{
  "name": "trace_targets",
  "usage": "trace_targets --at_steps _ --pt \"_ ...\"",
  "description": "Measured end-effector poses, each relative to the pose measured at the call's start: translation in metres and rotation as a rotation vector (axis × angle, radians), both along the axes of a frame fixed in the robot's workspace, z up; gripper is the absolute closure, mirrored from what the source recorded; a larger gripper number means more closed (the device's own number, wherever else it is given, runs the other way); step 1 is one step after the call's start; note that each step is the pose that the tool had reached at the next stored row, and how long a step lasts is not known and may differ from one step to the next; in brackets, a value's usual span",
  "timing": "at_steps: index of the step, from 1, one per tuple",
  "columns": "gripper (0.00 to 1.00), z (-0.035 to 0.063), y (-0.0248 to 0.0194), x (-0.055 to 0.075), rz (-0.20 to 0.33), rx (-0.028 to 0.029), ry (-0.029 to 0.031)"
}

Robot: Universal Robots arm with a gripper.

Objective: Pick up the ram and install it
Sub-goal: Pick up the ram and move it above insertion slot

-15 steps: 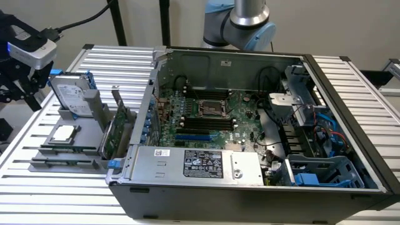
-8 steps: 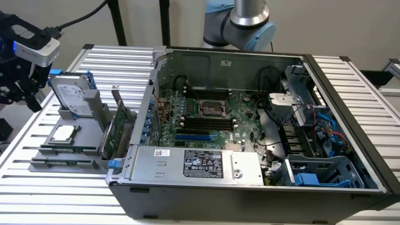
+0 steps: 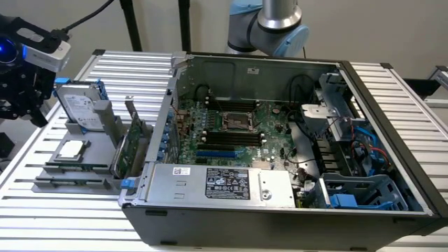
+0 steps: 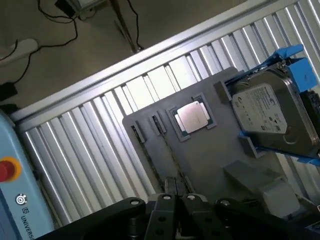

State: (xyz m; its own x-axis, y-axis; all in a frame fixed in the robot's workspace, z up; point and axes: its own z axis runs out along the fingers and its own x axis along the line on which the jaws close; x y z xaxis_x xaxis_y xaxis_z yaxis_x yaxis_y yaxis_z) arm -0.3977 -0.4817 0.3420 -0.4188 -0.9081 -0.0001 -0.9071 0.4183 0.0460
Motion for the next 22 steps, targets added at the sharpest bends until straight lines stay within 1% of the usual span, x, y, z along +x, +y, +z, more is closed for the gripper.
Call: trace_targets --at_steps 5,9,15,17,22 --pt "1.0 -0.0035 -0.0001 0.0 0.08 0.0 0.0" --pt "1.0 -0.0065 -0.0003 0.0 0.134 0.0001 -0.0001" --pt "1.0 -0.0114 -0.0015 0.0 0.201 0.0 0.0" --pt "1.0 -0.0136 -0.0031 0.0 0.214 -0.0002 0.0002" --pt "1.0 -0.0222 -0.0101 0.0 0.23 0.0002 -0.0003"
